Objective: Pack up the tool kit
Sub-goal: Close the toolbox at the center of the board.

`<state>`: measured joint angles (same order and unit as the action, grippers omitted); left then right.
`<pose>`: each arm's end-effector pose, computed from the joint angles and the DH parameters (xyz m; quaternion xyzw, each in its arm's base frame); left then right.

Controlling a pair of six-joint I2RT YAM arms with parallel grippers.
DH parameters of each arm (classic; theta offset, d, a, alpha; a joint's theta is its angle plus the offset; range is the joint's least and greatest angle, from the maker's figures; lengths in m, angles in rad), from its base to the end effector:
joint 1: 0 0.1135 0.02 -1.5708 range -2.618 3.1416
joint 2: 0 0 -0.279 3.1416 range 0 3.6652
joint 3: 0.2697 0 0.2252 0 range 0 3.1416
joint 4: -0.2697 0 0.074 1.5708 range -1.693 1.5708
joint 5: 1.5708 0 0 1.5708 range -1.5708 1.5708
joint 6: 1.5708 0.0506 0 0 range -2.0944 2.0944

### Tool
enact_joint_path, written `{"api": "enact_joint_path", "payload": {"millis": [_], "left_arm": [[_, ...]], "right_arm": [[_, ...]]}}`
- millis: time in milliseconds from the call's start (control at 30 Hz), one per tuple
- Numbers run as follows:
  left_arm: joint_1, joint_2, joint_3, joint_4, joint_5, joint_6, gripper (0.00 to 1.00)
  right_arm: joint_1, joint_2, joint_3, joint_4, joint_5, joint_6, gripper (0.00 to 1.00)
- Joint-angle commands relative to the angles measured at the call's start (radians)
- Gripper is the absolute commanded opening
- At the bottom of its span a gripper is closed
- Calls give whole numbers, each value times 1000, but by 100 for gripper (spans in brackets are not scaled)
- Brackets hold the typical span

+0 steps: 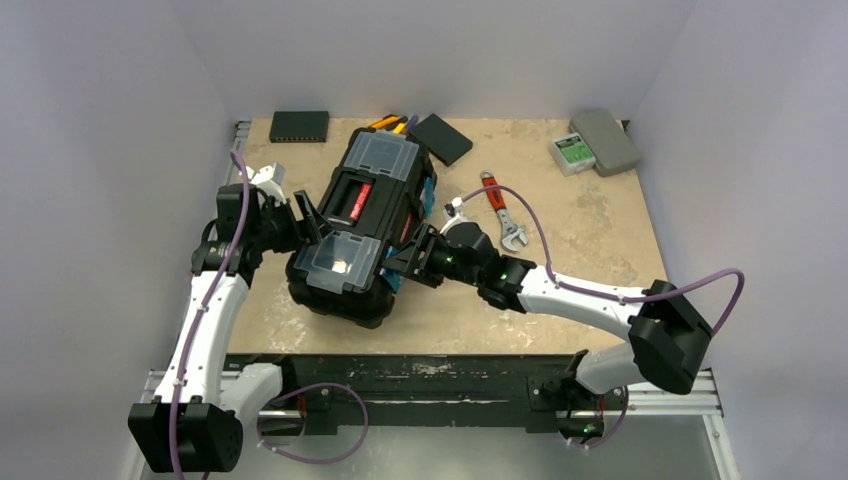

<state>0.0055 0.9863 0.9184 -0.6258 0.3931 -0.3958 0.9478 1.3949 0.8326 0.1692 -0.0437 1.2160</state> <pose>0.1796 -0.0184 0.3141 -0.0957 0.8867 -0.2542 0.3743 0.1743 0.2464 0.2755 0.0991 0.8255 0.4988 0.2447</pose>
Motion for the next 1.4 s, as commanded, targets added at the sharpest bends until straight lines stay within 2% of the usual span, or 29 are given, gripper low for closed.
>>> {"api": "enact_joint_path", "payload": {"millis": [0,300,400,467,600,667,800,967,1167,1367], "left_arm": [[-27,27,-47,-181,78,25,73],[-27,28,-47,-183,76,25,73],[-27,28,-47,-182,76,25,73],[-27,27,-47,-182,76,25,73],[-27,26,-45,-184,76,25,73],[-27,26,-45,-184,76,25,73],[-27,25,-46,-184,75,25,73],[-28,24,-45,-185,76,26,73],[-27,21,-47,-186,76,28,73],[-27,22,-47,-186,75,28,73]], "right_arm": [[14,65,18,-77,64,-15,50],[14,72,40,-94,64,-45,49],[14,75,54,-102,61,-54,52],[14,76,59,-98,54,-56,59],[14,77,60,-87,22,-43,82],[14,74,56,-77,12,-38,87],[14,69,26,-14,-8,-19,89],[14,86,-50,148,-47,31,91],[14,114,-89,256,-68,53,87],[14,94,-106,210,-40,61,85]]}}
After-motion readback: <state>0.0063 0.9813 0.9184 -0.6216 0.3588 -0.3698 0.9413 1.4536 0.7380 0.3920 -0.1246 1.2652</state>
